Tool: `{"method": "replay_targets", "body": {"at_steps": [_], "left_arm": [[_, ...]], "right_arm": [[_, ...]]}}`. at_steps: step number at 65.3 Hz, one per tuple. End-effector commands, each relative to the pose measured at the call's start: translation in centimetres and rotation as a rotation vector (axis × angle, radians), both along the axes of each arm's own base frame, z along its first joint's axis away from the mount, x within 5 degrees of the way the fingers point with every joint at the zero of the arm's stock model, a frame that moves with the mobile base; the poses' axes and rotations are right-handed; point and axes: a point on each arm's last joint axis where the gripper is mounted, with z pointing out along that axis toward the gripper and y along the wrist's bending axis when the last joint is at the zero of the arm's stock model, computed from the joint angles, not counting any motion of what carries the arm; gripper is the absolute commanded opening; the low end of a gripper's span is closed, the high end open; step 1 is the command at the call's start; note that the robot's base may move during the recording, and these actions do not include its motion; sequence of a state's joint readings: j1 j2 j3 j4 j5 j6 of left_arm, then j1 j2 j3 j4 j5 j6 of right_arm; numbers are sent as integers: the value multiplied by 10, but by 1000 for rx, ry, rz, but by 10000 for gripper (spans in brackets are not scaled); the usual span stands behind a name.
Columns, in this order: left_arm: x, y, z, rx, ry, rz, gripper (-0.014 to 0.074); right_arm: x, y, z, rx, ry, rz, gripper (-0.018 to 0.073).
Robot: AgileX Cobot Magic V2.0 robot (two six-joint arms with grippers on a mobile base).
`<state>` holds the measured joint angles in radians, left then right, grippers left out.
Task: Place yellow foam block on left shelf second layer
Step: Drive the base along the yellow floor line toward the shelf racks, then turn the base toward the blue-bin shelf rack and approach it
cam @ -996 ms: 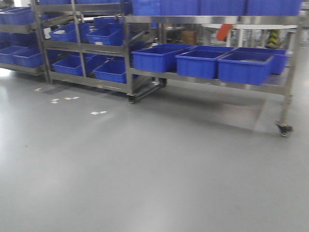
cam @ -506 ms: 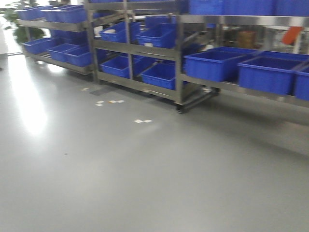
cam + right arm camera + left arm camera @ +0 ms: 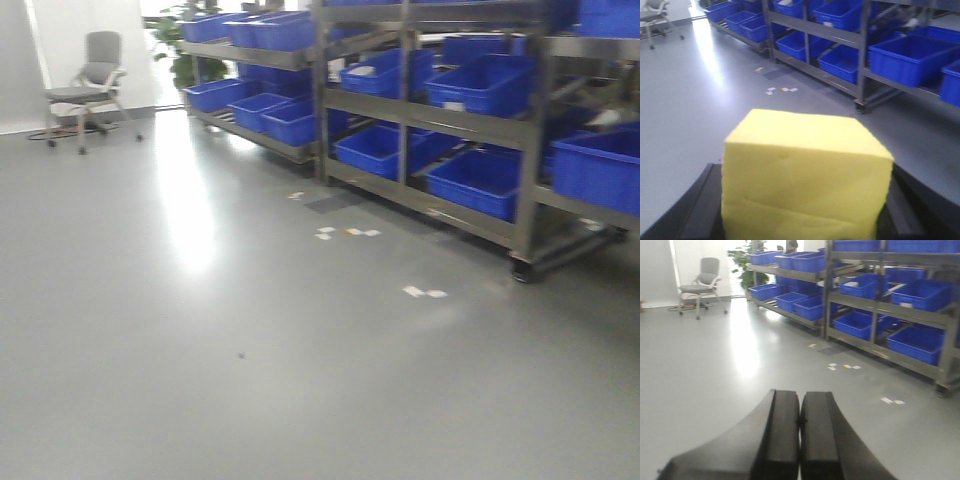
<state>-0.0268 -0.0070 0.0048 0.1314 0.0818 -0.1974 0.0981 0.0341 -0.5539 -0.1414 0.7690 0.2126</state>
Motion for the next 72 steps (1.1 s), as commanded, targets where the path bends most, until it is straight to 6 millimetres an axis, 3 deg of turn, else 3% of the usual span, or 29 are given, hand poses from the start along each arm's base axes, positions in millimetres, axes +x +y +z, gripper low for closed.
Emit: {"method": "replay_targets", "body": {"at_steps": [1, 72], "left_arm": [[1, -1, -1, -7, -53, -14, 136], [1, -1, -1, -7, -53, -14, 136]], "right_arm": [[0, 0, 15, -20, -96, -1, 256], [0, 0, 15, -20, -96, -1, 256]]}}
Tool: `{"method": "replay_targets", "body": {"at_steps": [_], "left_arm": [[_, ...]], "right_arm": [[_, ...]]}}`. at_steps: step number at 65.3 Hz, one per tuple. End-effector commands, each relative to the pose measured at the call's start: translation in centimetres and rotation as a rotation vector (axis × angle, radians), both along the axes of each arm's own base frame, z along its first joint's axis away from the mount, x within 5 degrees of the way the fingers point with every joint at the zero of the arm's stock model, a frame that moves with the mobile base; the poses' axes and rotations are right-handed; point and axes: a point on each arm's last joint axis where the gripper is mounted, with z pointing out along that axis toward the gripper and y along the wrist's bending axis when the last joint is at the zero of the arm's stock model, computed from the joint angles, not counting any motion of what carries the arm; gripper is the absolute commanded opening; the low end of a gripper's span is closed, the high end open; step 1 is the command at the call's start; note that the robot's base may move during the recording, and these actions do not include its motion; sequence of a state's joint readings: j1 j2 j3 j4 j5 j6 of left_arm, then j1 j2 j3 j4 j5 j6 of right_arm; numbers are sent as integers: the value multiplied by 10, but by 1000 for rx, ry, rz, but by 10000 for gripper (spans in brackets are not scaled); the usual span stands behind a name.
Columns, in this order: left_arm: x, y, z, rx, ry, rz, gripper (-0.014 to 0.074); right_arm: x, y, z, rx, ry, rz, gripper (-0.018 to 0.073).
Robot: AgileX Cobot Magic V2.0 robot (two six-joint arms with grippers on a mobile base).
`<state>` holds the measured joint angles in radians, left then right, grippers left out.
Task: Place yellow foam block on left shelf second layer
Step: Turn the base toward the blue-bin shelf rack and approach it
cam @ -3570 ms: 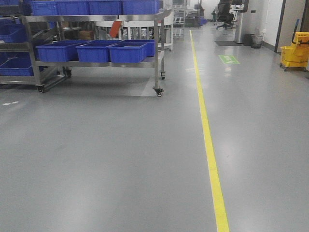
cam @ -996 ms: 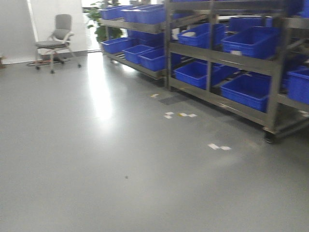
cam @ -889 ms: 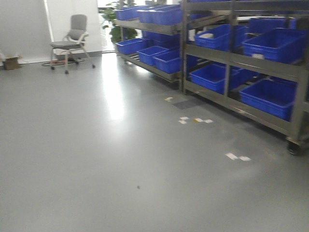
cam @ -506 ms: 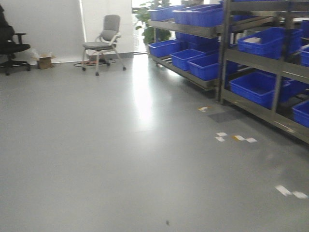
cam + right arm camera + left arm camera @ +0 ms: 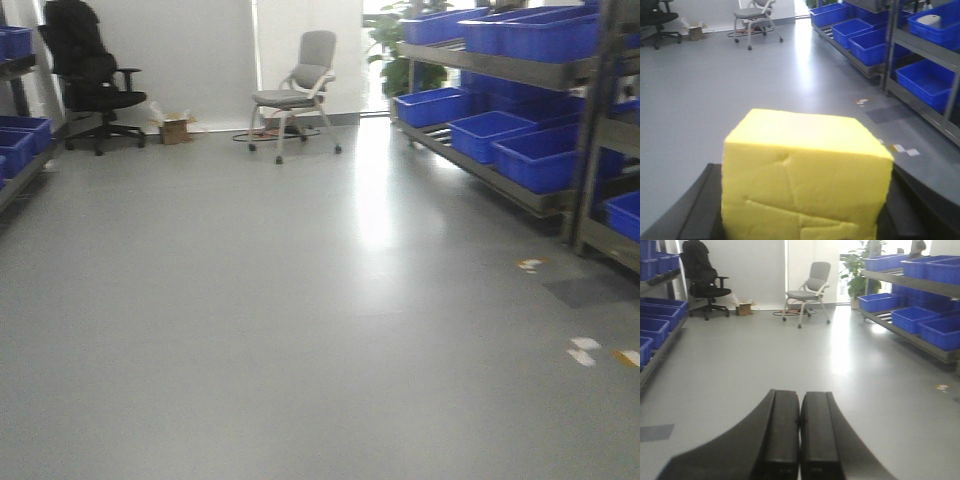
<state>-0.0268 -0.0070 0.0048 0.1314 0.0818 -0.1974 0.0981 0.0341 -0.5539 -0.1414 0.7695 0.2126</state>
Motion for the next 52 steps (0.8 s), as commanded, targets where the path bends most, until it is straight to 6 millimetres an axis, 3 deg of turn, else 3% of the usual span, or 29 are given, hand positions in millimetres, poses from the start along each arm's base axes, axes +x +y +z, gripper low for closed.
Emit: {"method": "replay_targets", "body": {"at_steps": [1, 52], "left_arm": [[1, -1, -1, -7, -53, -14, 136], [1, -1, -1, -7, -53, -14, 136]], "right_arm": [[0, 0, 15, -20, -96, -1, 256], [0, 0, 15, -20, -97, -1, 256]]}}
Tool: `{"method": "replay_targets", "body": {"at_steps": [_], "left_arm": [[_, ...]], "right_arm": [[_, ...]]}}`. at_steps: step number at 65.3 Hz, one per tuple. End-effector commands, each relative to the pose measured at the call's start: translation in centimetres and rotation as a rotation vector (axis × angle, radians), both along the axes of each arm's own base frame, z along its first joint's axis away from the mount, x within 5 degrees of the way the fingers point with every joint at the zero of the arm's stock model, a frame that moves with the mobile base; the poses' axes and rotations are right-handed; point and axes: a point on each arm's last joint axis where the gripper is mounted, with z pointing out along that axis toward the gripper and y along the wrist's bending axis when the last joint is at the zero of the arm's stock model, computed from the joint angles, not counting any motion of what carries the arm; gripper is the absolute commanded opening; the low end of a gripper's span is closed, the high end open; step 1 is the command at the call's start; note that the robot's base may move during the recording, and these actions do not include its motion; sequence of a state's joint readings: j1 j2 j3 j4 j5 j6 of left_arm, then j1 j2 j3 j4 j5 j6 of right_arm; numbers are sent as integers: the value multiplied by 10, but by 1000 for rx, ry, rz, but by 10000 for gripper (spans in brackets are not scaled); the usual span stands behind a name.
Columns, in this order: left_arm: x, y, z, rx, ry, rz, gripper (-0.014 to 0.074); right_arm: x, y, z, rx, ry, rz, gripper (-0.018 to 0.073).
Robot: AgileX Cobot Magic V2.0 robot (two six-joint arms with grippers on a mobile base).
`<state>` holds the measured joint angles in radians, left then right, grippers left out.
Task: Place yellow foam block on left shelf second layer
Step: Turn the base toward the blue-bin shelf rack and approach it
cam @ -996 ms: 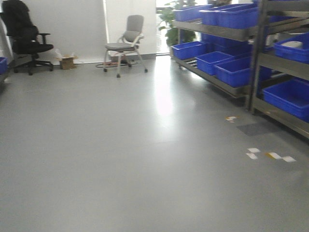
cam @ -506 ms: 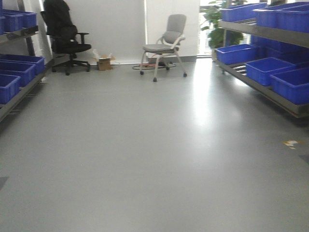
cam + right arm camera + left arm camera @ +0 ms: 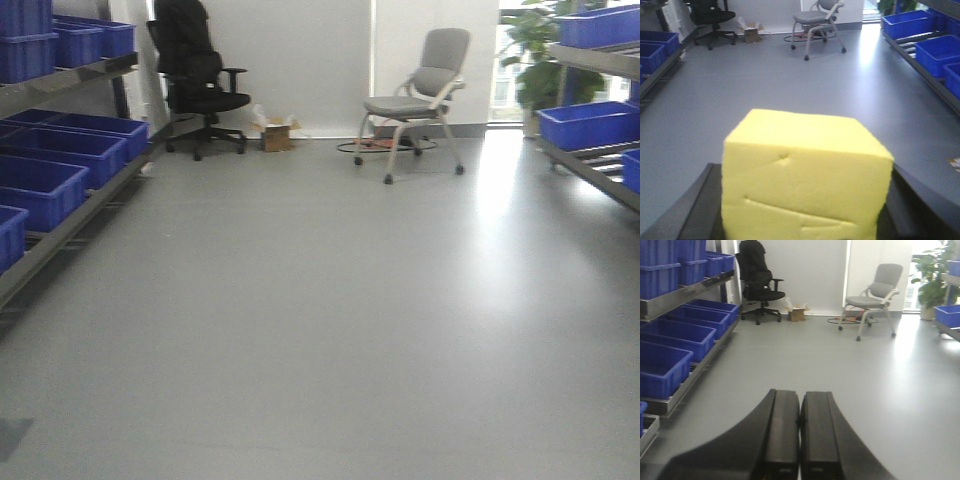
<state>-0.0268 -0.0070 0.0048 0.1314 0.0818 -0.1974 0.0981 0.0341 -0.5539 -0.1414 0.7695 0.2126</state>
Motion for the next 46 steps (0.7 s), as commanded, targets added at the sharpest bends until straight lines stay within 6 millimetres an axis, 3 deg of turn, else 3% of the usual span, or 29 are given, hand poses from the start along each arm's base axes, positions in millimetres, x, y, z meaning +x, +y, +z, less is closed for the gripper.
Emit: {"method": "replay_targets", "body": {"at_steps": [1, 46], "left_arm": [[1, -1, -1, -7, -53, -14, 136], [1, -1, -1, -7, -53, -14, 136]], "right_arm": [[0, 0, 15, -20, -97, -1, 256], [0, 0, 15, -20, -96, -1, 256]]}}
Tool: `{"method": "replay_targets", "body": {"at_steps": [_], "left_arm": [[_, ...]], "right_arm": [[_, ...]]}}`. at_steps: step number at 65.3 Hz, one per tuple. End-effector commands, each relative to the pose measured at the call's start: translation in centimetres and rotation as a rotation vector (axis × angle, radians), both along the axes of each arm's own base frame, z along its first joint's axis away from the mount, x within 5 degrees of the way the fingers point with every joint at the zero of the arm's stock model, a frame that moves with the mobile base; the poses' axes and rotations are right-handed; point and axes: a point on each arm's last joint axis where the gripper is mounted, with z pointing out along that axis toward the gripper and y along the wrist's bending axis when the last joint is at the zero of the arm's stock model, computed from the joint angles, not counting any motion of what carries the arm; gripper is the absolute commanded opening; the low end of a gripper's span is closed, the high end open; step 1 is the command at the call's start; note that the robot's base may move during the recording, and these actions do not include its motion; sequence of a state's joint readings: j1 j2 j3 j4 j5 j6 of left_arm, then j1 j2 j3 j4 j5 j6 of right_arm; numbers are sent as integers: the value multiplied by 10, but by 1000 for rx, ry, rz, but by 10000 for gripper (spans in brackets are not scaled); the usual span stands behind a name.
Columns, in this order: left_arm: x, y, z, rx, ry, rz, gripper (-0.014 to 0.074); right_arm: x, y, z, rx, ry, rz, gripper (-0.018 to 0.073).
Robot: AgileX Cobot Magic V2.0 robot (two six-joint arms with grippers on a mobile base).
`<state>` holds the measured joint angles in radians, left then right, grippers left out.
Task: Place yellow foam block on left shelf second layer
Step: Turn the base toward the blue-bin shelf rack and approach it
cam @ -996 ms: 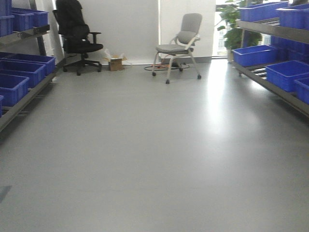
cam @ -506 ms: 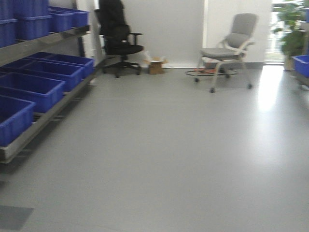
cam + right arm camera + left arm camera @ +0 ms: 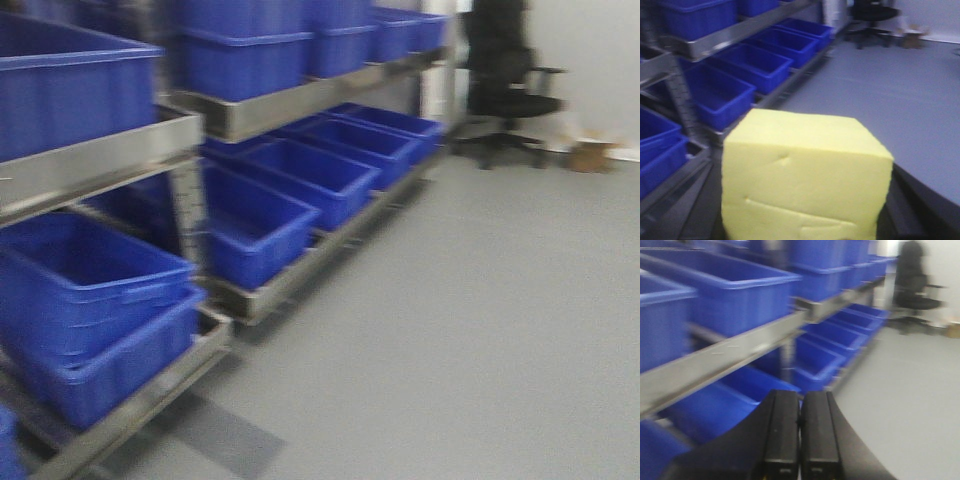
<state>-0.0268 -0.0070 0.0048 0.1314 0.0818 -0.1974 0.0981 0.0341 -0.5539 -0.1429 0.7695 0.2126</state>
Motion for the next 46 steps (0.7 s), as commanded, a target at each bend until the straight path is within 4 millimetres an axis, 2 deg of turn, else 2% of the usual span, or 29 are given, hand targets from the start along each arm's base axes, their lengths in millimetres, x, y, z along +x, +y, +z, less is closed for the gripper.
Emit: {"method": "replay_targets", "body": {"at_steps": [1, 46], "left_arm": [[1, -1, -1, -7, -53, -14, 136], [1, -1, -1, -7, -53, -14, 136]], "right_arm": [[0, 0, 15, -19, -96, 0, 256], [0, 0, 15, -19, -96, 0, 256]]}}
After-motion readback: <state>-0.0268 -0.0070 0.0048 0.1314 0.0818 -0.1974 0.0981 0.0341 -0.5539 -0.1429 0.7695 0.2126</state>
